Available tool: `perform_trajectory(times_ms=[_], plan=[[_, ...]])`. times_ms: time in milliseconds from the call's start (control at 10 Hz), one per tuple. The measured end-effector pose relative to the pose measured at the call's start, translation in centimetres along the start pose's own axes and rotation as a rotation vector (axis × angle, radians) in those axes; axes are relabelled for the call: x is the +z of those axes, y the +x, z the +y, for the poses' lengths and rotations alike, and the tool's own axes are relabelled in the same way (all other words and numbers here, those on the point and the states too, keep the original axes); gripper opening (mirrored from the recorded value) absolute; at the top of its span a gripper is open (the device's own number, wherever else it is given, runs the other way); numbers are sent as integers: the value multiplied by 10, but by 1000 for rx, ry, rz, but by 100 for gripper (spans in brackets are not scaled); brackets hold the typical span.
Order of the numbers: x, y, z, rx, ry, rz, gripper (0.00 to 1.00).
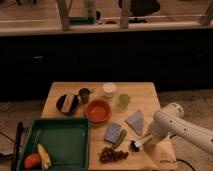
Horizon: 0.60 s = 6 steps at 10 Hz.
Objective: Place brush in red bowl
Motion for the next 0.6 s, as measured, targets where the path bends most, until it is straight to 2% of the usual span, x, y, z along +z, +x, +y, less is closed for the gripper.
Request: perform_trajectory(times_ms=[200, 300, 600], plan=[[-2, -2, -1, -26, -1, 2, 5], [-5, -4, -2, -36, 2, 7, 0], [-32, -10, -6, -84, 24, 15, 0]])
